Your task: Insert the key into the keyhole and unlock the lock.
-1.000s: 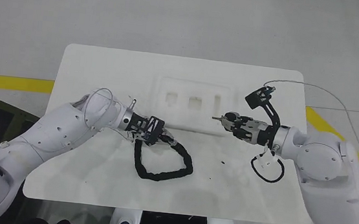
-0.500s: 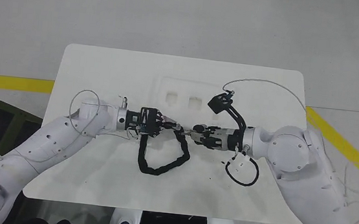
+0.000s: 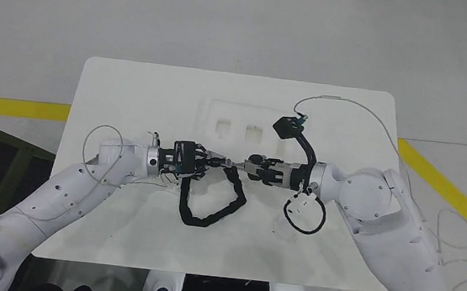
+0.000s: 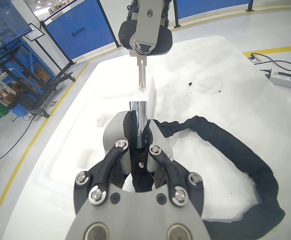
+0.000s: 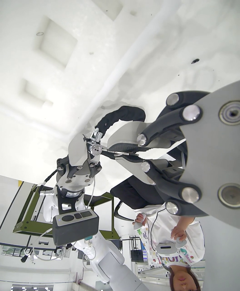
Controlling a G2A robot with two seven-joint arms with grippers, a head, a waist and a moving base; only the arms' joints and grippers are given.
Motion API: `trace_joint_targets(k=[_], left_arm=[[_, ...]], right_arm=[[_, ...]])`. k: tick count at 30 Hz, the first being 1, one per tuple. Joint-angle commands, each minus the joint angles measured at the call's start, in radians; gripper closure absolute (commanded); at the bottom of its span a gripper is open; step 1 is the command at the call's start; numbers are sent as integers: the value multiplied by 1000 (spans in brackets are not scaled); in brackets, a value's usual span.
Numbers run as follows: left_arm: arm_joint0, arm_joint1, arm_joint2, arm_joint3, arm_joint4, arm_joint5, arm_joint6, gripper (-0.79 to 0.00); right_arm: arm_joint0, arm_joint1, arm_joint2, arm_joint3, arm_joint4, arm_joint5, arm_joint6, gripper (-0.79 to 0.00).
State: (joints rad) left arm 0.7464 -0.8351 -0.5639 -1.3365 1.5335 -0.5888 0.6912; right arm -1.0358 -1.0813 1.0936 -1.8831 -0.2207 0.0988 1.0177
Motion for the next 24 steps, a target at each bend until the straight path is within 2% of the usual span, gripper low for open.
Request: trace_joint_targets(k=[1, 10, 17, 24], left_arm=[[0, 0, 0, 0, 0, 0, 0, 0], [0, 0, 0, 0, 0, 0, 0, 0], [0, 0, 0, 0, 0, 0, 0, 0], [0, 0, 0, 0, 0, 0, 0, 0]], right_arm=[[0, 0, 0, 0, 0, 0, 0, 0], [-16, -1, 3, 0, 37, -14, -31, 0], [-13, -4, 17, 14, 119, 87, -23, 0], [13, -8, 5, 51, 172, 139, -11, 0]])
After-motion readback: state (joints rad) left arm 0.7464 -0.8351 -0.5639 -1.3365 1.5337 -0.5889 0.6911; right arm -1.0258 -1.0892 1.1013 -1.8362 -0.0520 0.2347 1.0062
